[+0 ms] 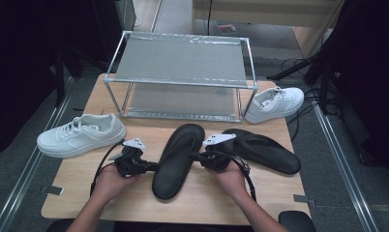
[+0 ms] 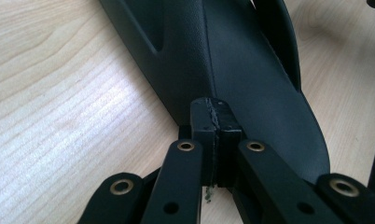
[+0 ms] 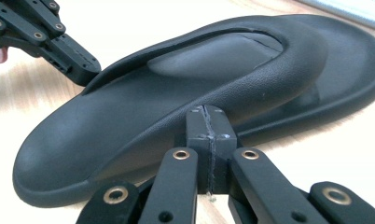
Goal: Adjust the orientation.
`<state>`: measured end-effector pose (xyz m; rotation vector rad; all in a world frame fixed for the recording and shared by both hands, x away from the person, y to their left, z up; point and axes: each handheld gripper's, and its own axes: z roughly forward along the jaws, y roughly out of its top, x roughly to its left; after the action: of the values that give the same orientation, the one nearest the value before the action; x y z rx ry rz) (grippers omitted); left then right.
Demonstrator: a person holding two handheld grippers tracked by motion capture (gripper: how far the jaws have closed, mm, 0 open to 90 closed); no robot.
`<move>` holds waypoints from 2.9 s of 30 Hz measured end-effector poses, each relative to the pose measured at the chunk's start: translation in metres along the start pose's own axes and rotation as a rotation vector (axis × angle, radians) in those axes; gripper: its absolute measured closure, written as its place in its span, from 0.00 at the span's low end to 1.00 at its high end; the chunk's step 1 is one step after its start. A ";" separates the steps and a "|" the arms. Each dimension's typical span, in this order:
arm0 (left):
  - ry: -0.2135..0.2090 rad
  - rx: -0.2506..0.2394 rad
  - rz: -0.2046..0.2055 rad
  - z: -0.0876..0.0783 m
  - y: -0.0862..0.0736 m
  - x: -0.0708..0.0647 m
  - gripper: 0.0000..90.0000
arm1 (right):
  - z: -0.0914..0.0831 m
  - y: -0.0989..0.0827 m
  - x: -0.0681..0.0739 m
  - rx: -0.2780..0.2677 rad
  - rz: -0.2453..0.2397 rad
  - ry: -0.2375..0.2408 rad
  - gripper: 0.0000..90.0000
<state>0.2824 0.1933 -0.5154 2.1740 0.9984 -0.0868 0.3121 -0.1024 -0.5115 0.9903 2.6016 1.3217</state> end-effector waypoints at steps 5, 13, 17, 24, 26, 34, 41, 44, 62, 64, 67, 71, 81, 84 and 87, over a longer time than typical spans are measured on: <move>0.005 0.007 0.001 -0.001 -0.001 -0.004 1.00 | 0.004 0.003 0.001 0.001 -0.012 -0.012 1.00; -0.008 0.017 0.024 0.002 -0.003 -0.014 1.00 | 0.007 0.009 -0.003 0.006 -0.013 -0.017 1.00; -0.019 0.016 0.008 0.003 -0.003 -0.013 1.00 | 0.008 0.009 -0.004 0.009 -0.012 -0.010 1.00; -0.004 -0.005 0.010 0.000 -0.002 -0.009 0.88 | 0.005 0.010 -0.008 0.012 -0.015 -0.016 0.94; 0.001 -0.043 0.013 -0.005 -0.002 -0.007 0.81 | 0.001 0.012 -0.010 0.017 -0.008 -0.014 0.92; 0.015 -0.064 0.025 -0.010 0.003 0.001 0.58 | -0.021 0.008 -0.020 -0.040 -0.035 0.024 0.64; 0.027 -0.129 0.052 -0.016 0.003 0.001 0.44 | -0.036 0.002 -0.023 -0.034 -0.073 0.033 0.52; 0.025 -0.122 0.047 -0.016 0.004 0.002 0.44 | -0.044 0.001 -0.024 -0.054 -0.084 0.037 0.51; 0.014 -0.103 0.066 -0.012 0.020 0.004 0.44 | -0.079 -0.015 -0.035 -0.078 -0.066 -0.004 0.53; 0.013 -0.098 0.062 -0.011 0.022 0.005 0.44 | -0.082 -0.017 -0.036 -0.085 -0.059 -0.012 0.53; 0.014 -0.098 0.074 -0.010 0.024 0.004 0.44 | -0.085 -0.019 -0.038 -0.090 -0.055 -0.019 0.53; 0.008 -0.092 0.077 -0.007 0.028 0.005 0.44 | -0.092 -0.024 -0.040 -0.095 -0.044 -0.032 0.53; 0.002 -0.105 0.082 -0.004 0.034 0.006 0.44 | -0.108 -0.034 -0.047 -0.111 -0.021 -0.063 0.56; 0.005 -0.091 0.086 -0.003 0.038 0.006 0.44 | -0.116 -0.038 -0.050 -0.115 -0.016 -0.077 0.56; -0.001 -0.088 0.088 -0.002 0.039 0.006 0.44 | -0.122 -0.041 -0.053 -0.122 -0.008 -0.091 0.57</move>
<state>0.3129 0.1820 -0.4928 2.1338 0.8877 -0.0029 0.2937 -0.2356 -0.4770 0.9952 2.4238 1.3807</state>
